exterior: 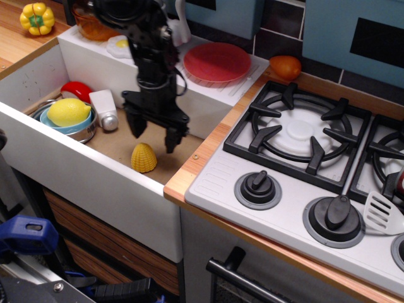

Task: Put corn on plate

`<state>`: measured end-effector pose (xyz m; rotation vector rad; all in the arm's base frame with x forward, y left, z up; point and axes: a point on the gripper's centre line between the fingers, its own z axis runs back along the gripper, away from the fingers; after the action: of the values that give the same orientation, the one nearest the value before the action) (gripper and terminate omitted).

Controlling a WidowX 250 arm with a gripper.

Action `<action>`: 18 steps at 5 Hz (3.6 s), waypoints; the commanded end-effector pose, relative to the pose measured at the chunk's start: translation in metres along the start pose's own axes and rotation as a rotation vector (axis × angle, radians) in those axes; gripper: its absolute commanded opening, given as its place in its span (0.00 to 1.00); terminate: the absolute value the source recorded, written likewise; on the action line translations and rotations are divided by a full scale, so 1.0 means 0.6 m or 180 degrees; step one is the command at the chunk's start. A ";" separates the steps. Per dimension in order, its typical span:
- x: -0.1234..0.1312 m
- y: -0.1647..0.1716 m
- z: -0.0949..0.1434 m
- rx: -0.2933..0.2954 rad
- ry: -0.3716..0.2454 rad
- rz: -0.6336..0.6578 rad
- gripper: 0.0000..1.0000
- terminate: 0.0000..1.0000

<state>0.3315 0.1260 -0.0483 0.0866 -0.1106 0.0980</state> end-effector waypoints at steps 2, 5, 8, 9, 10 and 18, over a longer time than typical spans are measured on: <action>0.006 0.011 0.013 -0.0020 -0.0115 0.0004 1.00 0.00; -0.045 0.021 0.019 -0.0006 -0.0127 0.0084 0.00 0.00; -0.049 0.019 0.053 0.0017 -0.0214 0.0160 0.00 0.00; -0.034 0.010 0.125 0.0155 -0.0359 0.0154 0.00 0.00; -0.029 -0.017 0.161 0.0126 -0.0466 -0.0010 0.00 0.00; 0.192 -0.068 0.205 0.0085 -0.0919 -0.1017 1.00 0.00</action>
<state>0.4269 0.0812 0.0615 0.1231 -0.3195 -0.2354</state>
